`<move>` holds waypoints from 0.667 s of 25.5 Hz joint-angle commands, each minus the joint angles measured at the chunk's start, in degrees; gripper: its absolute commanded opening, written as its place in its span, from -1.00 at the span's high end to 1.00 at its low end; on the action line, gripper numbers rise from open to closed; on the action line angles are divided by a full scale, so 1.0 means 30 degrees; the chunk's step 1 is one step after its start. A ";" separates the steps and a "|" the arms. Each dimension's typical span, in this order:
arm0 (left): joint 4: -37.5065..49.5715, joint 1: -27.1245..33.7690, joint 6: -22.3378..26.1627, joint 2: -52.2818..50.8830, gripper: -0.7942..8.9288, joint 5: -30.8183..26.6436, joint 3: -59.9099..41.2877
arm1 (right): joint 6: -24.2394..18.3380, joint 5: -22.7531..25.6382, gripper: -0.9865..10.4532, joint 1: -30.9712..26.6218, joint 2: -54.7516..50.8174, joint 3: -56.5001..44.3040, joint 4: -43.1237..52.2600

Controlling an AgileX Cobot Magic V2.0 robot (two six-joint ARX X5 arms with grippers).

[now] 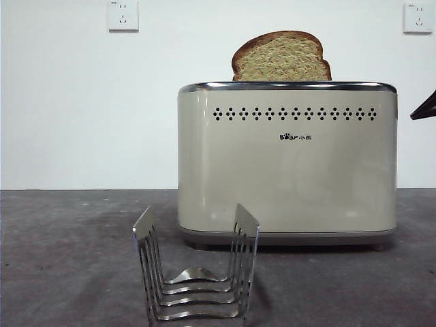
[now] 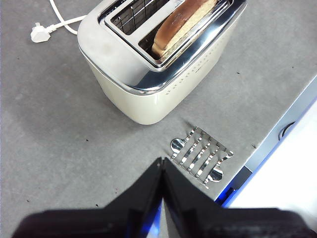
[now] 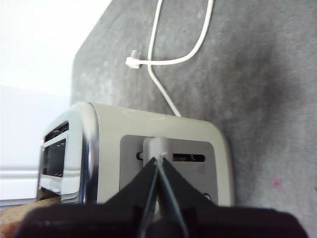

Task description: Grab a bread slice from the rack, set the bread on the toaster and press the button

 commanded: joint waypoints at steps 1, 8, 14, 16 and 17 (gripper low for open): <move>0.0058 0.0066 -0.0240 -0.0044 0.85 0.0000 -0.0102 | -0.0233 -0.1086 0.84 0.0036 0.0466 -0.0029 0.0437; 0.0058 0.0066 -0.0226 -0.0044 0.85 0.0000 -0.0102 | -0.0124 -0.1450 0.84 0.0656 0.0634 -0.0029 0.1100; 0.0058 0.0066 -0.0131 -0.0022 0.85 0.0007 -0.0102 | -0.0022 -0.1421 0.84 0.1282 0.0911 -0.0022 0.1341; 0.0058 0.0066 -0.0131 -0.0029 0.85 0.0007 -0.0102 | 0.0051 -0.1413 0.84 0.1399 0.1217 -0.0015 0.1435; 0.0058 0.0066 -0.0138 -0.0029 0.85 0.0015 -0.0102 | 0.0066 -0.1443 0.84 0.1392 0.1406 -0.0015 0.1457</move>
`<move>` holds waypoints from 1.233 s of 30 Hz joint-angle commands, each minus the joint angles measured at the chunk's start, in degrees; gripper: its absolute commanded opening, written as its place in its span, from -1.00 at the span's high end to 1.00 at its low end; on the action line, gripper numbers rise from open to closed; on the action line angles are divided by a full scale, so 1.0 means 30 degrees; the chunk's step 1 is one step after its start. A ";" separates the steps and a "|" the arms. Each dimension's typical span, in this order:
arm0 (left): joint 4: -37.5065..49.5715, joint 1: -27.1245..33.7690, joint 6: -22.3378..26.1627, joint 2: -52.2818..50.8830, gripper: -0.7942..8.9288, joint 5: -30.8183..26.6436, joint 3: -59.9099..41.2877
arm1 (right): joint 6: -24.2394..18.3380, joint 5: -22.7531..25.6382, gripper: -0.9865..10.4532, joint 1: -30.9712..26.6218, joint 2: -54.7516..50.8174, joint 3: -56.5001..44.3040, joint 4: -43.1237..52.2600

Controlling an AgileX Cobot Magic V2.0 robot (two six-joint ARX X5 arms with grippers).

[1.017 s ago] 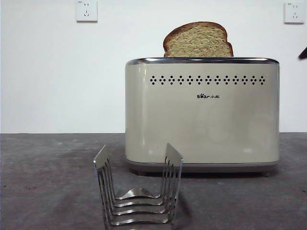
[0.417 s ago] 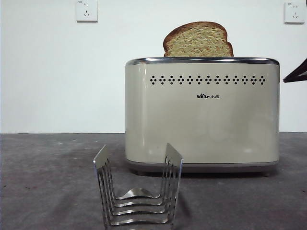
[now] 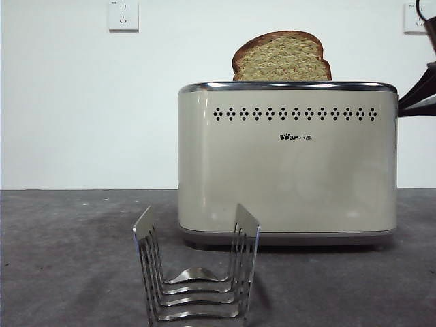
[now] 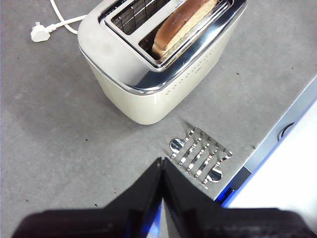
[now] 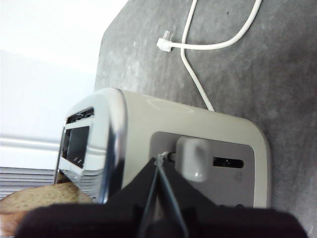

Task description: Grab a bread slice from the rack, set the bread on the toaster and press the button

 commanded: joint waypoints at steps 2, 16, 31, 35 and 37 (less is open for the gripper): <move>0.0058 0.0058 -0.0036 -0.0022 0.85 0.0022 -0.0109 | 0.0058 -0.0051 0.84 0.0051 0.0940 -0.0015 0.0109; 0.0058 0.0058 -0.0058 -0.0029 0.85 0.0015 -0.0109 | 0.0000 -0.0204 0.84 0.0058 0.2637 -0.0015 -0.0015; 0.0058 0.0066 -0.0117 -0.0022 0.85 0.0015 -0.0109 | -0.0321 0.1035 0.84 0.0073 0.4415 -0.0015 -0.0750; 0.0058 0.0066 -0.0117 -0.0022 0.85 0.0015 -0.0109 | -0.0313 0.1158 0.84 0.0138 0.4481 -0.0015 -0.0823; 0.0058 0.0066 -0.0117 -0.0022 0.85 0.0015 -0.0109 | -0.0306 0.1479 0.84 0.0175 0.4495 -0.0015 -0.0845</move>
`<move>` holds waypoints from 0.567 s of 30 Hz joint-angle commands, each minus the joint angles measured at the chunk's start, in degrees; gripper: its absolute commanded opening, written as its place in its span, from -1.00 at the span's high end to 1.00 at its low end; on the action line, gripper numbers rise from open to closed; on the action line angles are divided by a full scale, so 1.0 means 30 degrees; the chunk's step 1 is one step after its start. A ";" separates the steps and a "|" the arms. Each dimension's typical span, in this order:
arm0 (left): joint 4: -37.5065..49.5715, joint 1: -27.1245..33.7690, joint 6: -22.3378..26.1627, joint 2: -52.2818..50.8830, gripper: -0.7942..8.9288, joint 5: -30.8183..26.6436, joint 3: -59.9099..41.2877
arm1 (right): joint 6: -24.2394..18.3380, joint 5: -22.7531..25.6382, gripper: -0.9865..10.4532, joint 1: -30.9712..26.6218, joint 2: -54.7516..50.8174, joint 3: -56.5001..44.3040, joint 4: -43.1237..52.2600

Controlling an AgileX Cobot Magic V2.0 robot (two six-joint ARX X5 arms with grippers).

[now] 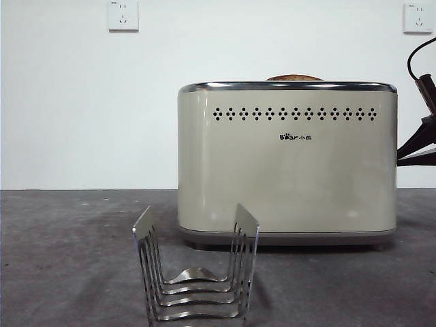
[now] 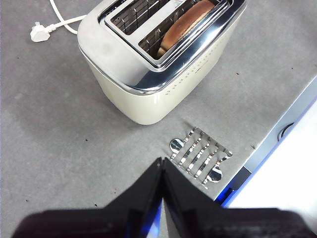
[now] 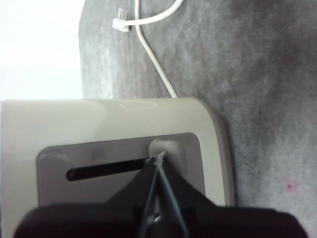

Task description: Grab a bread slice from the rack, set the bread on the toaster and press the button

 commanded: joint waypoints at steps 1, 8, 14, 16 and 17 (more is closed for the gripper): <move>0.0058 0.0066 -0.0109 -0.0022 0.85 0.0015 -0.0109 | -0.0262 0.1348 0.84 0.0131 0.0576 -0.0284 -0.0321; 0.0058 0.0066 -0.0109 -0.0022 0.85 0.0015 -0.0109 | -0.0459 0.2098 0.84 0.0372 0.1450 -0.0284 -0.1173; 0.0058 0.0058 -0.0117 -0.0022 0.85 0.0015 -0.0109 | -0.0634 0.2186 0.84 0.0342 0.1443 -0.0284 -0.1275; 0.0058 0.0066 -0.0117 -0.0022 0.85 0.0015 -0.0109 | -0.0641 0.2186 0.84 0.0342 0.1443 -0.0284 -0.1326; 0.0058 0.0058 -0.0117 -0.0022 0.85 0.0015 -0.0109 | -0.0641 0.2164 0.84 0.0342 0.1443 -0.0284 -0.1333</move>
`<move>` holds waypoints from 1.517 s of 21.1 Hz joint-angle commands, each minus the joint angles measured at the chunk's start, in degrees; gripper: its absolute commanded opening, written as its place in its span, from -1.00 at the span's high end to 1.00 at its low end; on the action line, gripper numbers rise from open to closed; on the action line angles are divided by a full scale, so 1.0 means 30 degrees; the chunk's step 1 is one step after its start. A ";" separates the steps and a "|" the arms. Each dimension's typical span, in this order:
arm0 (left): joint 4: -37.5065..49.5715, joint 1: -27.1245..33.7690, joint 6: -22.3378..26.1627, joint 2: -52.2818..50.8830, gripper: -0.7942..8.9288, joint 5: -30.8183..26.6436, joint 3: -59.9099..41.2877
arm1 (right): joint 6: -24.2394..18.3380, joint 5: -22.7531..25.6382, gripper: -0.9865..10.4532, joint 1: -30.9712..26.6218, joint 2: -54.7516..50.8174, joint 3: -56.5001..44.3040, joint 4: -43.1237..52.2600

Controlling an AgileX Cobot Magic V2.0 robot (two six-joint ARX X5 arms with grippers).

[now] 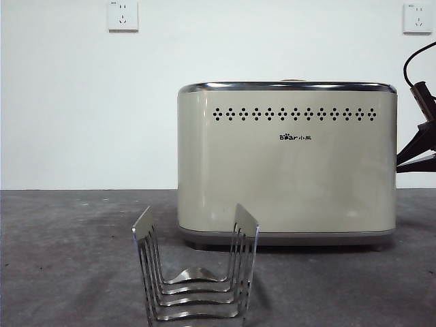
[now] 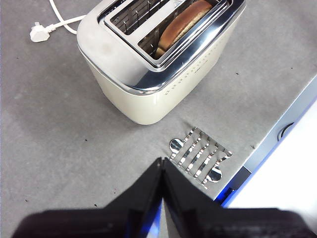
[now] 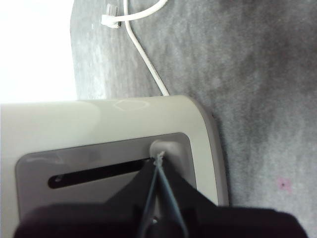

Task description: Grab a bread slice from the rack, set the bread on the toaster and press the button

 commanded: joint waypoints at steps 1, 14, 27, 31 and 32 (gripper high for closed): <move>0.0058 0.0058 -0.0117 -0.0022 0.85 0.0015 -0.0109 | -0.0357 0.1515 0.84 0.0124 0.0816 -0.0605 -0.0619; 0.0058 0.0066 -0.0109 -0.0022 0.85 0.0015 -0.0109 | -0.0364 0.1158 0.84 0.0124 0.0197 -0.0109 -0.0546; 0.0058 0.0058 -0.0095 -0.0022 0.85 0.0015 -0.0109 | -0.1188 0.1523 0.84 0.0124 -0.4568 0.2390 -0.3869; 0.0058 0.0058 0.0189 -0.0022 0.85 0.0007 -0.0109 | -0.1683 0.3781 0.84 0.0124 -0.7482 0.3388 -0.5894; 0.0058 0.0066 0.0248 -0.0022 0.85 0.0007 -0.0109 | -0.2011 0.4393 0.84 0.0124 -0.8276 0.3767 -0.6586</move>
